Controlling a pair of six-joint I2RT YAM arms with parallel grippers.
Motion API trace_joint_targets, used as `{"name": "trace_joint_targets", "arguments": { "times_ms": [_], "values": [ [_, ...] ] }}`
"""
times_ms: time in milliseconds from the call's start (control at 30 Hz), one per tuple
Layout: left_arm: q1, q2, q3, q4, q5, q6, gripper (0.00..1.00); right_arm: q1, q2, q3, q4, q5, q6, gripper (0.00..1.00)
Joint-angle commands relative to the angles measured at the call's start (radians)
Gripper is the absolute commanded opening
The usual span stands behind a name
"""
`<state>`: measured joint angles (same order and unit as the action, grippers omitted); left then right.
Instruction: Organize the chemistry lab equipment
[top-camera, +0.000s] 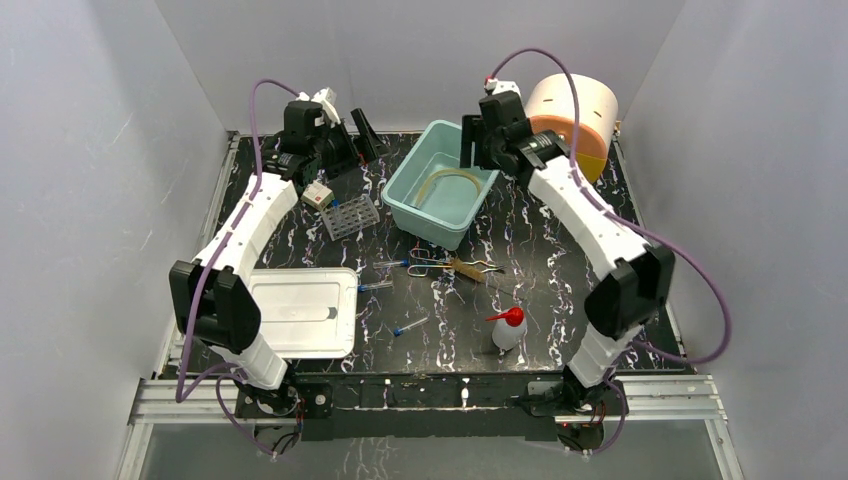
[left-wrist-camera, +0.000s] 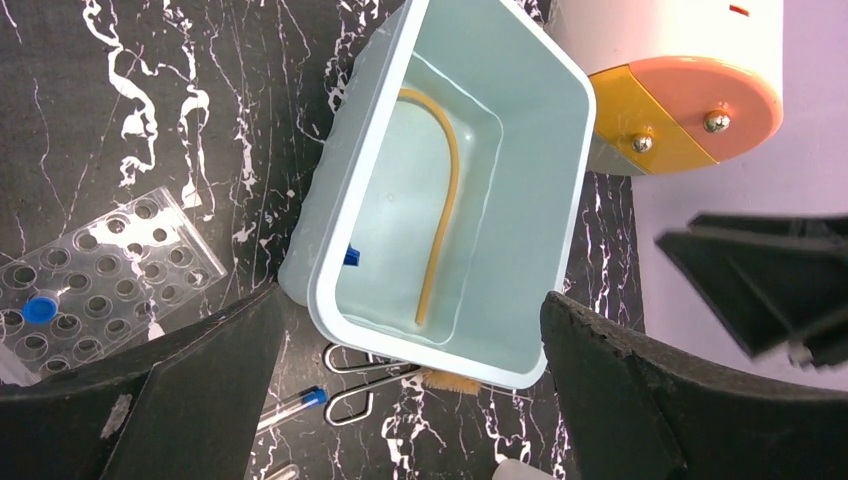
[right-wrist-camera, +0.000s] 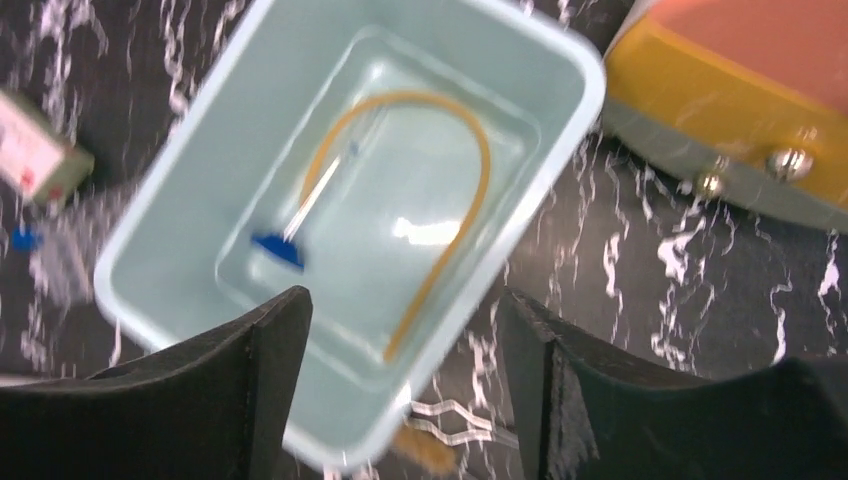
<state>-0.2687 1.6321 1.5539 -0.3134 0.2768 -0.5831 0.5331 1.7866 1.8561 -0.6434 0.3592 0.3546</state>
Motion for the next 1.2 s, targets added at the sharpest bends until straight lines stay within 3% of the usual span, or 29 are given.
{"name": "trace_joint_targets", "arguments": {
  "times_ms": [0,300,433,600,933,1167],
  "values": [
    [-0.001,-0.072,-0.022,0.017,0.012,0.001,0.98,0.0,-0.195,-0.158,-0.075,-0.181,-0.056,0.8],
    [0.0,-0.059,-0.023,0.033,0.047,-0.04,0.98,0.0,-0.485,-0.471,-0.213,-0.305,0.015,0.88],
    [-0.001,-0.077,-0.042,0.033,0.058,-0.043,0.98,0.001,-0.577,-0.549,-0.33,-0.387,0.054,0.89],
    [-0.001,-0.097,-0.073,0.038,0.081,-0.038,0.98,0.028,-0.671,-0.681,-0.361,-0.453,0.113,0.91],
    [-0.035,-0.155,-0.124,0.065,0.055,0.001,0.98,0.078,-0.67,-0.745,-0.585,-0.267,0.449,0.87],
    [-0.062,-0.192,-0.182,0.073,0.053,0.0,0.98,0.08,-0.69,-0.833,-0.571,-0.336,0.501,0.9]
  ]
}}
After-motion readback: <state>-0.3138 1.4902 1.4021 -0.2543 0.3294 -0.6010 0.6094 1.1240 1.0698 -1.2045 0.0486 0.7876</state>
